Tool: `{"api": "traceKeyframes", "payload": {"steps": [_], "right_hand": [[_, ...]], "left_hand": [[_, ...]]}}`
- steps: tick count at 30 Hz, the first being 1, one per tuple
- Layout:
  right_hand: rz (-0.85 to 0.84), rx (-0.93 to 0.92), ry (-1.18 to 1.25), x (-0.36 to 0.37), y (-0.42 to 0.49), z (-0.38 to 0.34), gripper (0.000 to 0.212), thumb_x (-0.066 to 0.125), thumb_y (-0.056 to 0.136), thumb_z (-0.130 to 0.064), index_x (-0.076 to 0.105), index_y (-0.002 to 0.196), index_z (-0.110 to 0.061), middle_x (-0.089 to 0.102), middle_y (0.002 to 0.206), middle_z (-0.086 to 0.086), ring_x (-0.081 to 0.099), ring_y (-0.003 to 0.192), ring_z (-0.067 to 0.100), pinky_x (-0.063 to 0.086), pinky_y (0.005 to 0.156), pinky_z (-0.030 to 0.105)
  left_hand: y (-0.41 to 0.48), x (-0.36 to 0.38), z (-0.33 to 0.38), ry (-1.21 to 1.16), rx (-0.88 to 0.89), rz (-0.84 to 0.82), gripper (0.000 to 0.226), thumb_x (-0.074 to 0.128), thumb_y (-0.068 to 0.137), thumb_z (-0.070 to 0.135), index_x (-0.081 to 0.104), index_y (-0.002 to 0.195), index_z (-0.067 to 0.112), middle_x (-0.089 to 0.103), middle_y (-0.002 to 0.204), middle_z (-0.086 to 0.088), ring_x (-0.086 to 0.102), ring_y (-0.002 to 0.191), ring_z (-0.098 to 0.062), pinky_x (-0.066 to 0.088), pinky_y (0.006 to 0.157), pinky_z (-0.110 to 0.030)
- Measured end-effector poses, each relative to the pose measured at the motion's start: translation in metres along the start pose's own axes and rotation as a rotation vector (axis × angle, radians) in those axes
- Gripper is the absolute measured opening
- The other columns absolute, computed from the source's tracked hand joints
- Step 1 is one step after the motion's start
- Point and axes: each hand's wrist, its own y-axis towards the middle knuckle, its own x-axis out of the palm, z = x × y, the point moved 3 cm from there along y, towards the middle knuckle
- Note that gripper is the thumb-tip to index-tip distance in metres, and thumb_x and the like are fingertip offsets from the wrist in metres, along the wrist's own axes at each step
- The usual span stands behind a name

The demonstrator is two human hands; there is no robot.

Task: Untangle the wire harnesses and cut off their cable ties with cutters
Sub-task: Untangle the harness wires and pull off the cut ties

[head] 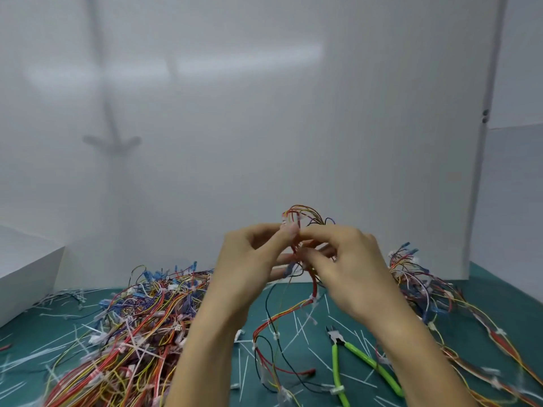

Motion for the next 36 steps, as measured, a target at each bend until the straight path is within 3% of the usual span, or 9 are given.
{"api": "traceKeyframes", "payload": {"steps": [6,11,16,19,22,26,31,33,36], "right_hand": [[-0.087,-0.089,-0.328,0.011,-0.002,-0.003,0.020,0.057,0.098,-0.031,0.073,0.109,-0.036,0.063,0.093,-0.006,0.055,0.090,0.018,0.048,0.075,0.038],[-0.041,-0.065,-0.199,0.012,-0.002,-0.006,0.022,0.060,0.096,-0.033,0.066,0.116,-0.033,0.067,0.100,-0.011,0.063,0.094,0.010,0.053,0.084,0.038],[0.041,0.097,-0.048,0.002,0.000,0.004,0.013,0.059,0.095,-0.040,0.070,0.092,-0.034,0.069,0.082,-0.019,0.063,0.078,-0.001,0.051,0.068,0.015],[0.084,0.261,0.017,-0.003,0.003,0.017,0.042,0.050,0.094,-0.056,0.069,0.073,-0.026,0.072,0.072,-0.010,0.065,0.073,0.004,0.055,0.073,0.032],[0.097,0.418,0.290,-0.003,0.006,0.023,0.055,0.050,0.092,-0.062,0.074,0.073,-0.016,0.075,0.075,-0.006,0.070,0.076,0.015,0.059,0.078,0.045],[0.152,0.471,0.461,-0.001,0.003,0.024,0.036,0.066,0.087,-0.048,0.077,0.078,-0.016,0.076,0.074,-0.005,0.067,0.061,0.007,0.054,0.053,0.025],[0.163,0.448,0.603,-0.006,0.002,0.028,0.006,0.075,0.085,-0.018,0.076,0.088,-0.013,0.077,0.078,0.000,0.065,0.060,0.004,0.047,0.047,0.014],[0.127,0.399,0.626,-0.013,0.003,0.028,0.005,0.075,0.083,-0.013,0.075,0.088,-0.015,0.077,0.080,-0.001,0.067,0.064,0.003,0.049,0.050,0.014],[0.033,0.330,0.609,-0.019,0.003,0.026,0.015,0.075,0.082,-0.005,0.075,0.088,-0.018,0.078,0.082,-0.003,0.070,0.070,0.003,0.054,0.056,0.017]], "left_hand": [[0.001,0.001,-0.002,-0.098,-0.004,0.049,0.012,0.063,0.094,0.013,0.073,0.093,0.007,0.075,0.080,-0.006,0.072,0.065,-0.020,0.059,0.059,-0.025],[0.001,-0.003,-0.004,-0.083,0.040,0.095,0.011,0.059,0.096,0.009,0.071,0.095,0.009,0.076,0.084,-0.008,0.073,0.066,-0.021,0.059,0.058,-0.026],[0.003,-0.014,-0.004,-0.072,0.016,0.109,0.010,0.063,0.094,0.008,0.072,0.092,0.011,0.075,0.084,-0.009,0.073,0.064,-0.023,0.058,0.057,-0.026],[0.001,-0.017,-0.002,0.002,0.020,-0.015,0.010,0.069,0.089,0.005,0.076,0.088,0.012,0.074,0.087,-0.013,0.075,0.076,-0.026,0.059,0.061,-0.027],[-0.001,-0.013,0.000,0.266,0.074,-0.189,0.013,0.076,0.083,0.008,0.079,0.087,0.021,0.073,0.087,-0.011,0.074,0.079,-0.024,0.060,0.071,-0.030],[-0.002,0.000,-0.002,0.506,0.122,-0.361,0.017,0.081,0.079,0.016,0.079,0.085,0.032,0.075,0.081,-0.003,0.073,0.081,-0.018,0.058,0.080,-0.028],[-0.001,-0.003,-0.007,0.454,0.076,-0.393,0.022,0.084,0.073,0.027,0.079,0.095,0.026,0.078,0.087,0.003,0.073,0.087,-0.011,0.056,0.081,-0.019],[0.001,-0.009,-0.007,0.322,0.048,-0.303,0.034,0.078,0.066,0.045,0.079,0.091,0.022,0.078,0.088,0.003,0.073,0.088,-0.011,0.058,0.078,-0.021],[0.005,-0.018,-0.006,0.208,0.051,0.025,0.054,0.061,0.066,0.064,0.070,0.083,0.013,0.075,0.085,-0.001,0.073,0.083,-0.010,0.061,0.069,-0.025]]}}
